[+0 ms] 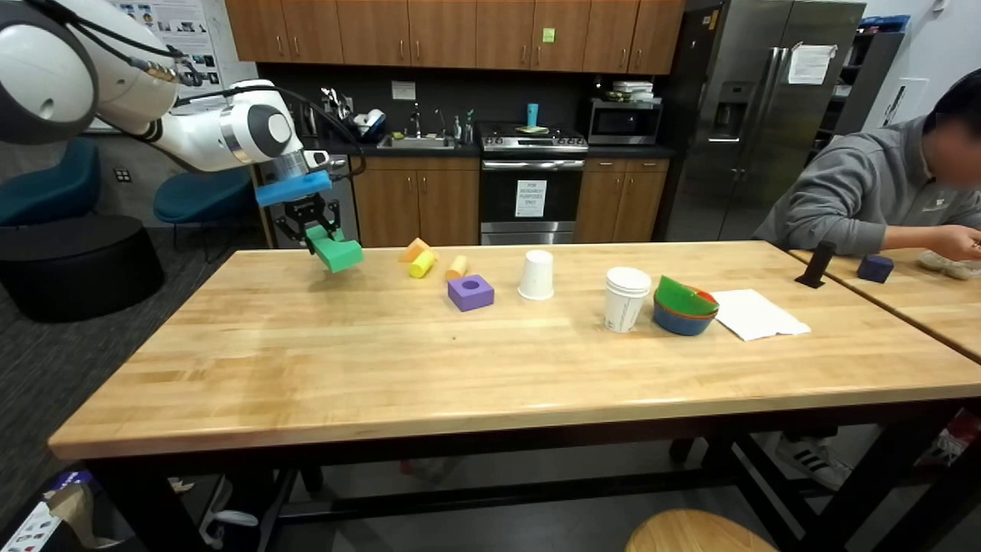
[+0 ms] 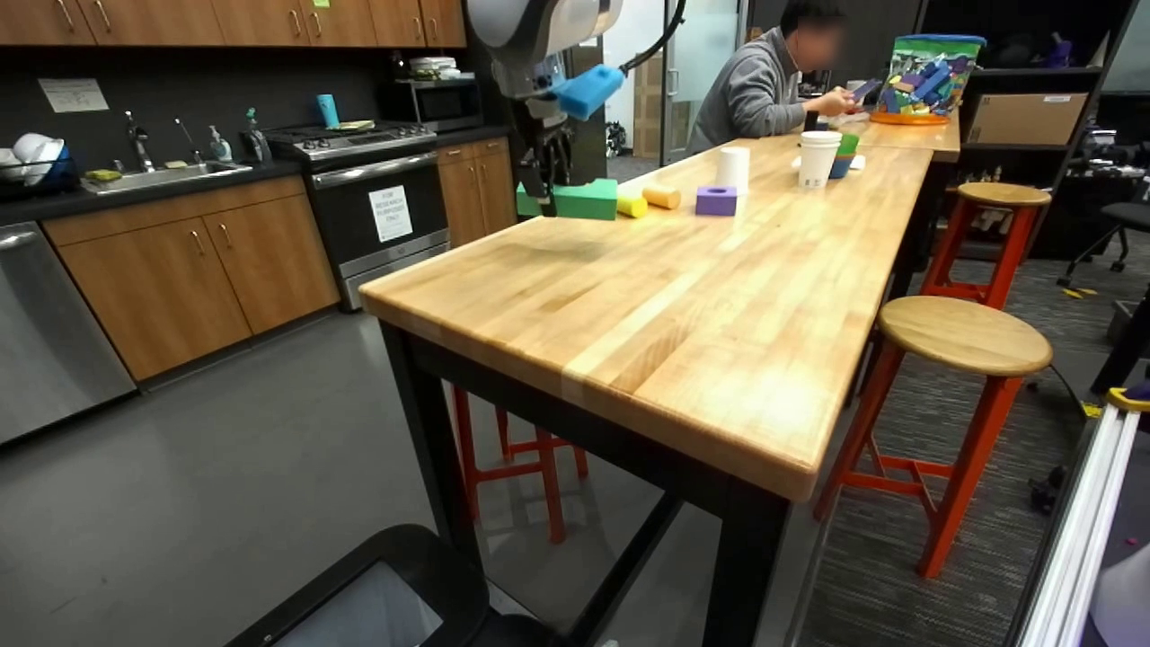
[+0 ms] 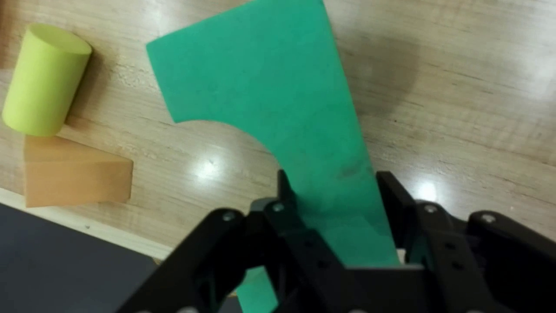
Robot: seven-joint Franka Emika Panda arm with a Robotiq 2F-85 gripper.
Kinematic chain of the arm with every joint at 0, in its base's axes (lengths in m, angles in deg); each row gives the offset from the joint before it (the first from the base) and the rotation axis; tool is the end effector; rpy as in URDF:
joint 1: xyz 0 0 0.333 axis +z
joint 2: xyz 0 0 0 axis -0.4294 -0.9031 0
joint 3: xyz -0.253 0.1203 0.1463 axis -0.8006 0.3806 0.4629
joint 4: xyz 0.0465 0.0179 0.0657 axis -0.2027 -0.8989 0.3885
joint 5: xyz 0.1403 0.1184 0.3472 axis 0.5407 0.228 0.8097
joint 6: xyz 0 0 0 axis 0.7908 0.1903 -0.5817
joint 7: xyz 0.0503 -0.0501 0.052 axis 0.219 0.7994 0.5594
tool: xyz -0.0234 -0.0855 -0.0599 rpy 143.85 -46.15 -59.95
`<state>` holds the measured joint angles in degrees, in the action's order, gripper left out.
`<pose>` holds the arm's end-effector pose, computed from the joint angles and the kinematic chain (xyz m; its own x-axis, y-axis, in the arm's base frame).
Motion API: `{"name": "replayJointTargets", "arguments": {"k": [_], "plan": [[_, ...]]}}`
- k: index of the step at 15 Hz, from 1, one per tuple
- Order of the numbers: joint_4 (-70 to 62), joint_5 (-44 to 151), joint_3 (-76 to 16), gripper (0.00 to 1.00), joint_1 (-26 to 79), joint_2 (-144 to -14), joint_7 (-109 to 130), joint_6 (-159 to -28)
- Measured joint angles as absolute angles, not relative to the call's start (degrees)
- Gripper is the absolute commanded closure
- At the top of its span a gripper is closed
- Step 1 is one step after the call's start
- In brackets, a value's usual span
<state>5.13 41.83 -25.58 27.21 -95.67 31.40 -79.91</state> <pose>0.7194 0.0152 0.3564 0.9033 0.4290 0.0015 0.4175 -0.8799 0.2267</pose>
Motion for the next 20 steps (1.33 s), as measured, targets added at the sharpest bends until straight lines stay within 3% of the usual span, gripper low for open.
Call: {"name": "replayJointTargets", "arguments": {"k": [20], "plan": [[4.04, 66.87, -17.99, 0.76, 24.61, -88.51, 40.69, -73.25]]}}
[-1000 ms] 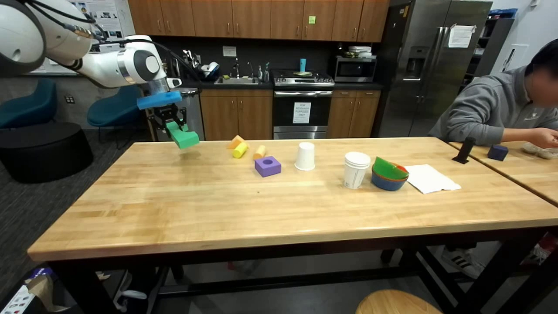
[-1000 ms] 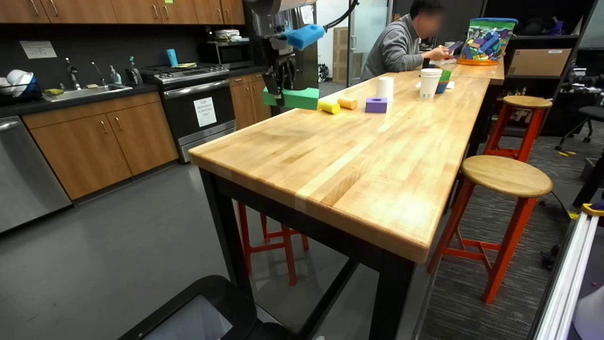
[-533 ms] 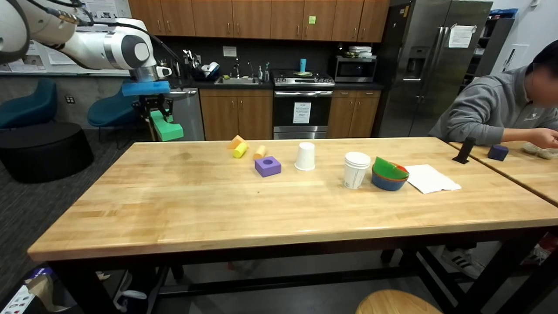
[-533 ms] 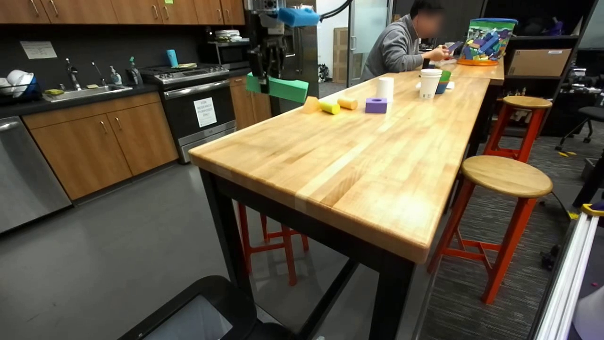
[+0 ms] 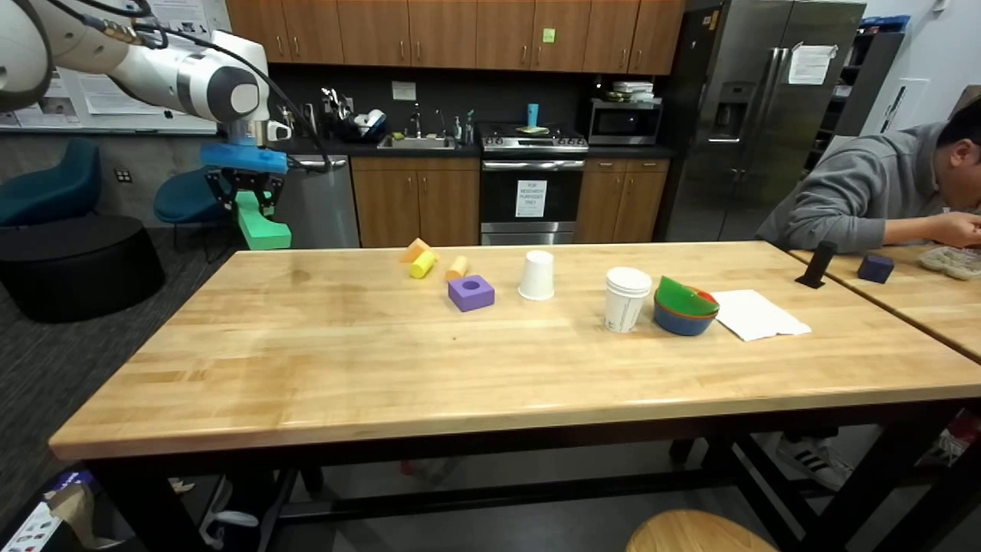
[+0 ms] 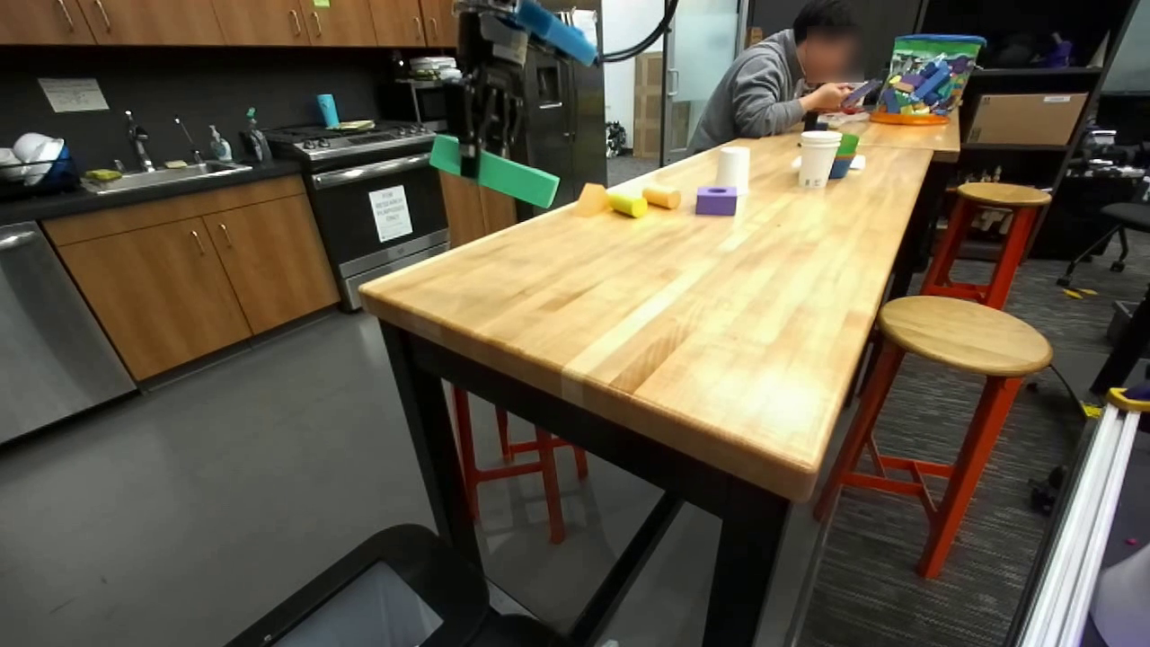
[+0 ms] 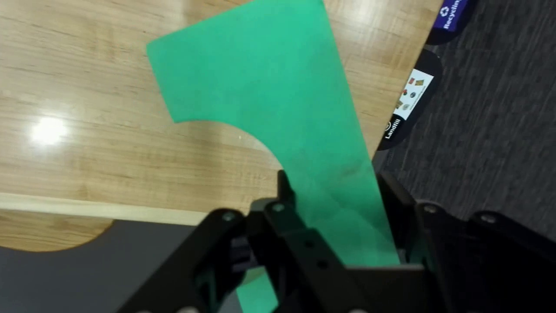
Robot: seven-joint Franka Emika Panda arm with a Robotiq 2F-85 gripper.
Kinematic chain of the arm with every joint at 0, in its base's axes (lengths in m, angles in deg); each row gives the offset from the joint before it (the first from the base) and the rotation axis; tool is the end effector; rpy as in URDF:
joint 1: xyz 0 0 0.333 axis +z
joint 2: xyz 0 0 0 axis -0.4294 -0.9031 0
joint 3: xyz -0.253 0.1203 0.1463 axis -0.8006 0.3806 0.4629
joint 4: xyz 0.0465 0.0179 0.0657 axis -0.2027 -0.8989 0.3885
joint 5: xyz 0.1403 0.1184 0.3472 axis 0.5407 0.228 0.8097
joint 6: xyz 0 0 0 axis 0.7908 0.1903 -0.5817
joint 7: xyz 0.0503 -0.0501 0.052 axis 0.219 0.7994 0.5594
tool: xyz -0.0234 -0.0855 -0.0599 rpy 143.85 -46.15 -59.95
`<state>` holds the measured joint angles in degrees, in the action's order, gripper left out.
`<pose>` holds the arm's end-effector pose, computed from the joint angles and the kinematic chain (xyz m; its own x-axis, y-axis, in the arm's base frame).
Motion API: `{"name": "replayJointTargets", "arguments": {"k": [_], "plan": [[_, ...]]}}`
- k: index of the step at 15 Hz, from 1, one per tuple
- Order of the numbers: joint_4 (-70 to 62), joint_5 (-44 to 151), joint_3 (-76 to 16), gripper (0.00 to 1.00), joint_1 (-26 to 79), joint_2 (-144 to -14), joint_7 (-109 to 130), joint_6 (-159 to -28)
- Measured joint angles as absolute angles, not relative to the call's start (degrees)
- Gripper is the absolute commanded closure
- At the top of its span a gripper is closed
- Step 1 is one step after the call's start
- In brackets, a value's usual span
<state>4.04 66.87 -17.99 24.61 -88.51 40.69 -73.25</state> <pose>0.6918 0.0830 0.4276 0.8803 0.4478 0.1568 0.4716 -0.8621 -0.1853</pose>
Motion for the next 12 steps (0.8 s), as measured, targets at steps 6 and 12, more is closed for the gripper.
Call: {"name": "replayJointTargets", "arguments": {"k": [6, 12], "plan": [[3.69, 70.38, -17.95, 0.76, 23.99, -87.98, 41.2, -67.98], [3.62, 71.87, -17.92, 0.76, 23.86, -86.03, 41.22, -59.3]]}}
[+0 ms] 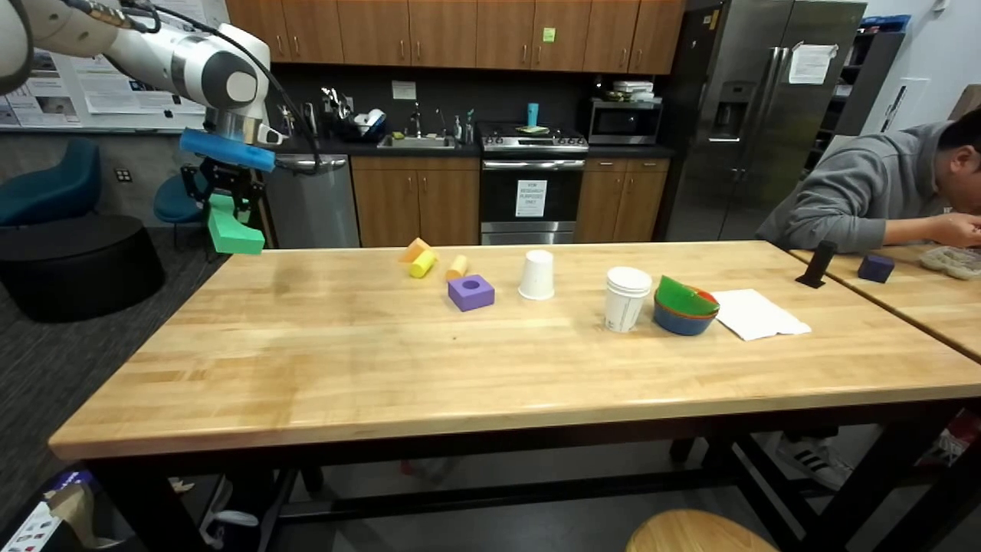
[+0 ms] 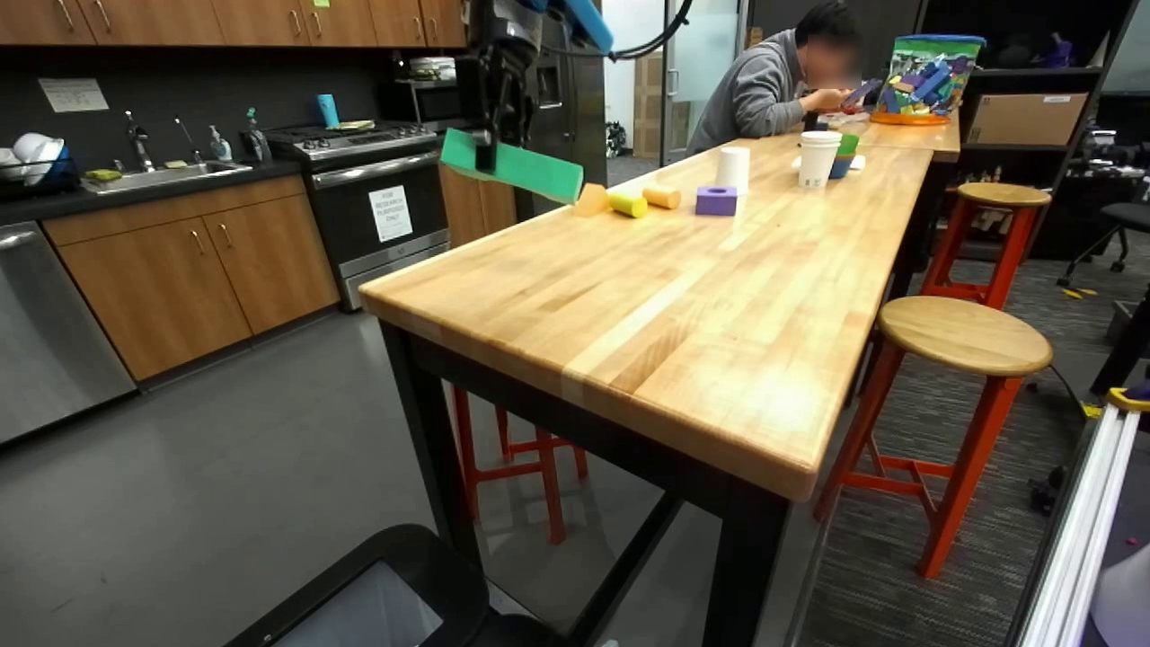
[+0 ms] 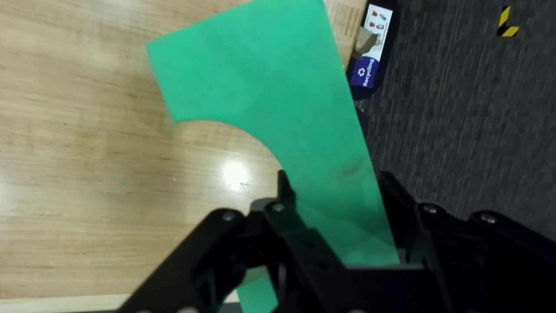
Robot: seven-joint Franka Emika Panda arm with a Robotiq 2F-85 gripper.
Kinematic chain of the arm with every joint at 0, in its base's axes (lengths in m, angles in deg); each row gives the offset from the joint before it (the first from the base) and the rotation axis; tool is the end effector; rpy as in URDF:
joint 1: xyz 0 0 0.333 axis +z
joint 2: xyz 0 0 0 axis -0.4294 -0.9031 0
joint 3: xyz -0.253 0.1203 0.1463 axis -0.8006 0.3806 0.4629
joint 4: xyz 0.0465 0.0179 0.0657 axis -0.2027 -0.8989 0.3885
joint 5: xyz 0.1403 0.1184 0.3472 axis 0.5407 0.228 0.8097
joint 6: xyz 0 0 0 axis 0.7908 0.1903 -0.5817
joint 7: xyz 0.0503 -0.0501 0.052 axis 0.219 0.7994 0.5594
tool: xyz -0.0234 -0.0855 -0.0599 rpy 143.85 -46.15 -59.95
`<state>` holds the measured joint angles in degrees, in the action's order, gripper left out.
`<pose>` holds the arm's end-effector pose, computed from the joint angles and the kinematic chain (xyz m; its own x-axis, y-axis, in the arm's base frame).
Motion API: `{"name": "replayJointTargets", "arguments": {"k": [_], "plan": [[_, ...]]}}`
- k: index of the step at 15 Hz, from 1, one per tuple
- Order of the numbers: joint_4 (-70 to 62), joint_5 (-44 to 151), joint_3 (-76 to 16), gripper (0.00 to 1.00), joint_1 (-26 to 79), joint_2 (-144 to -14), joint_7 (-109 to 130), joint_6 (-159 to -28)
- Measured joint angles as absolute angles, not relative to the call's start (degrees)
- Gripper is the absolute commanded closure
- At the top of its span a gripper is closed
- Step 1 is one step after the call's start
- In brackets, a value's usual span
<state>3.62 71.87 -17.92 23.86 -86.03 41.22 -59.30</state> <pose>0.6602 0.0861 0.4358 0.8810 0.4731 0.0088 0.4470 -0.8261 -0.3431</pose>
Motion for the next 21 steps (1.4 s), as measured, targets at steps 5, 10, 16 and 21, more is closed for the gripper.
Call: {"name": "replayJointTargets", "arguments": {"k": [5, 10, 16, 21], "plan": [[3.43, 75.89, -17.89, 0.76, 23.78, -84.87, 43.7, -55.0], [2.49, 81.58, -17.9, 0.76, 22.93, -84.84, 46.39, -54.71], [0.3, 83.54, -18.09, 0.76, 22.38, -84.96, 47.3, -54.23], [-0.93, 83.83, -18.1, 0.76, 22.36, -85.84, 47.46, -52.99]]}}
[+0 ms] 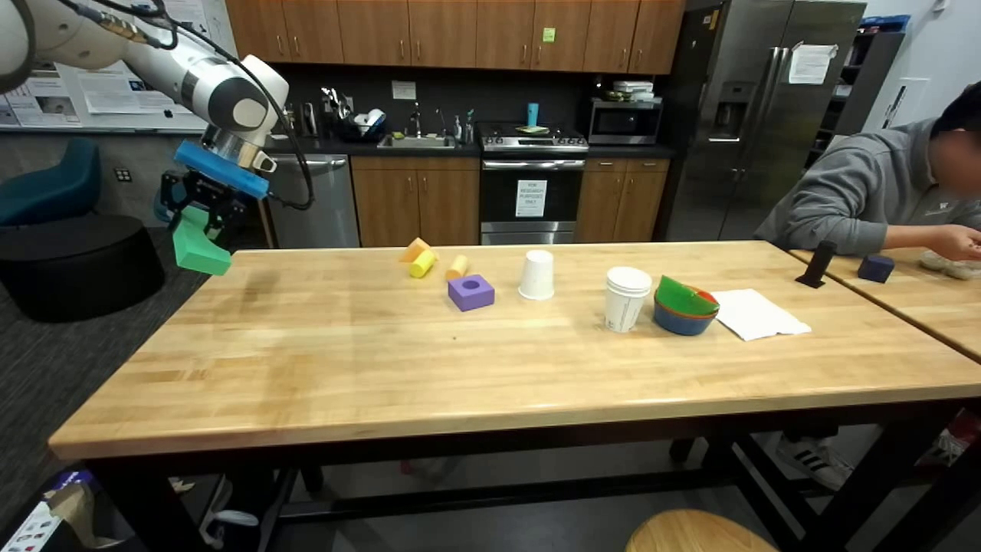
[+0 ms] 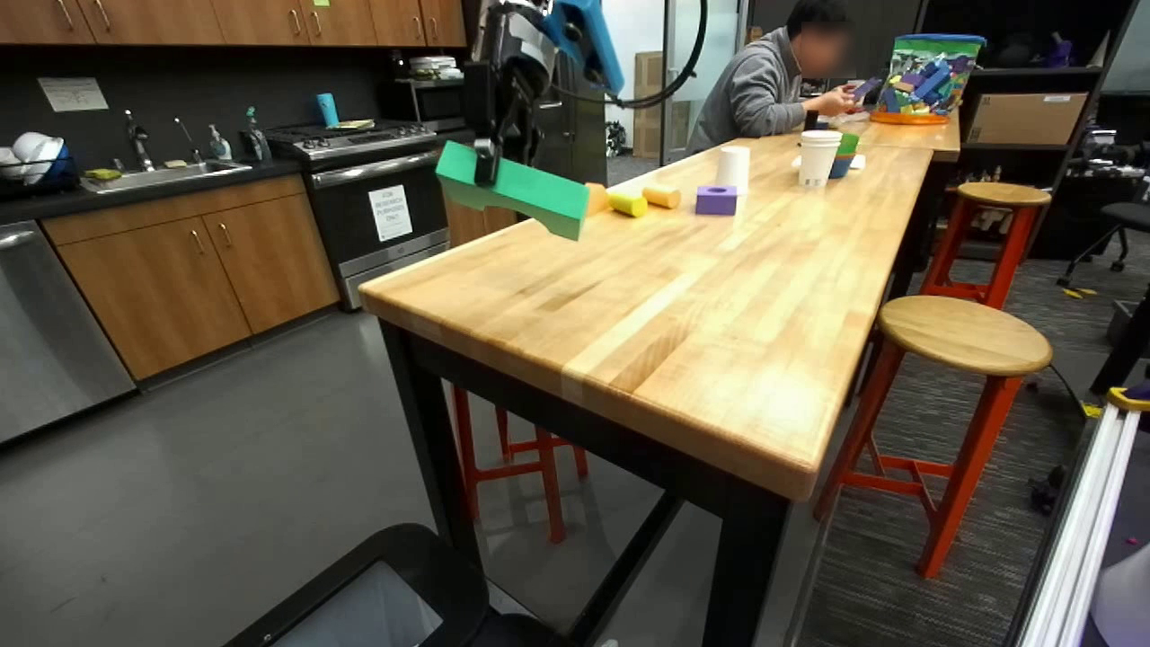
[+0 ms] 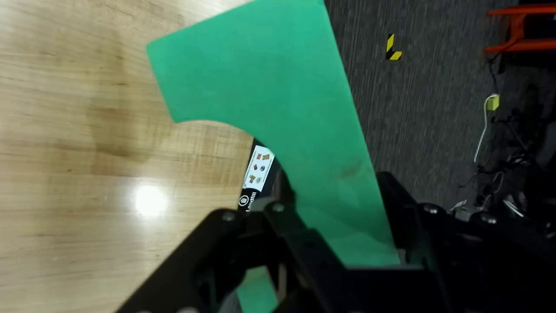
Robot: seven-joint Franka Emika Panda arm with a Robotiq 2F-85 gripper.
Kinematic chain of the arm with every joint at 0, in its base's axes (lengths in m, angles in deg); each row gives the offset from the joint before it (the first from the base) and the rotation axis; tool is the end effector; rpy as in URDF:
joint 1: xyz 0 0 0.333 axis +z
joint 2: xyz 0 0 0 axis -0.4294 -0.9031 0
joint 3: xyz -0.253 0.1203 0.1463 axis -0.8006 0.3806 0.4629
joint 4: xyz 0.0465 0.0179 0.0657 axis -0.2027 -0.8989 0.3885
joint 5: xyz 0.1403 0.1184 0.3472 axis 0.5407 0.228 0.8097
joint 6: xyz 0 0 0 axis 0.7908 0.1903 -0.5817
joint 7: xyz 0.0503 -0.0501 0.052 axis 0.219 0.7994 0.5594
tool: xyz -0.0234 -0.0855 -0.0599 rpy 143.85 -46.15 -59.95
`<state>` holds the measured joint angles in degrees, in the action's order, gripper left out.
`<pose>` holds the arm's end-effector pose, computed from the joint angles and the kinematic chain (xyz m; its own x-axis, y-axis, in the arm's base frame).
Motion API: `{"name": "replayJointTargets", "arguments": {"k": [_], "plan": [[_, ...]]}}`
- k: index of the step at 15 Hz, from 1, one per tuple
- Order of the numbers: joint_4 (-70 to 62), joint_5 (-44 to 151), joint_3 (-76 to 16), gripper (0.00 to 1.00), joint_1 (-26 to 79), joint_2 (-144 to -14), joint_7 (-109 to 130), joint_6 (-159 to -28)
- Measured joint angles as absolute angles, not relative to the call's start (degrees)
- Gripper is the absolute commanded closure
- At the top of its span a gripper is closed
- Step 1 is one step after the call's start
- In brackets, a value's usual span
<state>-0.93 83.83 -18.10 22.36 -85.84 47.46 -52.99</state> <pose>0.6359 0.0895 0.4040 0.8585 0.5125 -0.0181 0.4096 -0.7066 -0.5770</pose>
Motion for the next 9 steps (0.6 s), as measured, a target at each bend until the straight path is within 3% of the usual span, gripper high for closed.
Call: {"name": "replayJointTargets", "arguments": {"k": [9], "plan": [[-0.96, 86.39, -18.13, 0.76, 22.27, -86.77, 48.64, -51.25]]}}
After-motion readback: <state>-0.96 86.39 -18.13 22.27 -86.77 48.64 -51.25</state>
